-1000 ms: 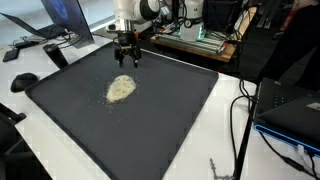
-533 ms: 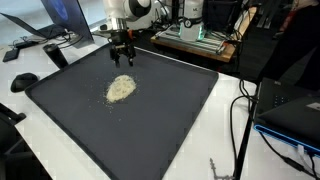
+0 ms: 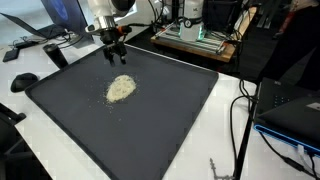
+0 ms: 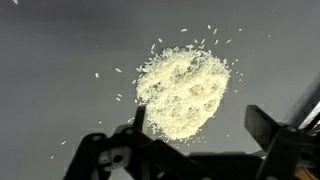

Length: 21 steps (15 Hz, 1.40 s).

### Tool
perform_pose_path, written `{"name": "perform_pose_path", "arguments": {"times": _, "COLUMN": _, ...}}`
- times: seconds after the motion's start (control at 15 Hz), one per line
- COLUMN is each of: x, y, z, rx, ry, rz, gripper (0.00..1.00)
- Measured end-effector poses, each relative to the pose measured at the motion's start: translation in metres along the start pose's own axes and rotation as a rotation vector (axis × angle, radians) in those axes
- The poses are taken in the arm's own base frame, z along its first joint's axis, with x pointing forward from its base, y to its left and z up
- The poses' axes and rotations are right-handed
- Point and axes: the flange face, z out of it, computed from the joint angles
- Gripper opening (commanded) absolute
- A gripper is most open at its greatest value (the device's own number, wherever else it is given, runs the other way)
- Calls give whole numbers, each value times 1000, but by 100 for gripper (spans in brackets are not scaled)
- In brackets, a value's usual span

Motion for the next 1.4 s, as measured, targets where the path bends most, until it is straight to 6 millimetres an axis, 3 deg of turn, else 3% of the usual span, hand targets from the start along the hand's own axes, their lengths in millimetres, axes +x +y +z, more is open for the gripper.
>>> {"name": "perform_pose_path", "arguments": {"times": 0.4, "x": 32, "y": 9, "z": -2, "rx": 51, "ry": -68, "rz": 50, "gripper": 100}}
{"name": "perform_pose_path", "arguments": {"times": 0.73, "x": 63, "y": 0, "z": 3, "rx": 42, "ry": -118, "rz": 46, "gripper": 100}}
{"name": "perform_pose_path", "arguments": {"times": 1.07, "x": 86, "y": -33, "z": -6, "rx": -64, "ry": -168, "rz": -11, "gripper": 100}}
{"name": "perform_pose_path", "arguments": {"times": 1.4, "x": 96, "y": -80, "z": -31, "rx": -184, "ry": -275, "rz": -60, "gripper": 100}}
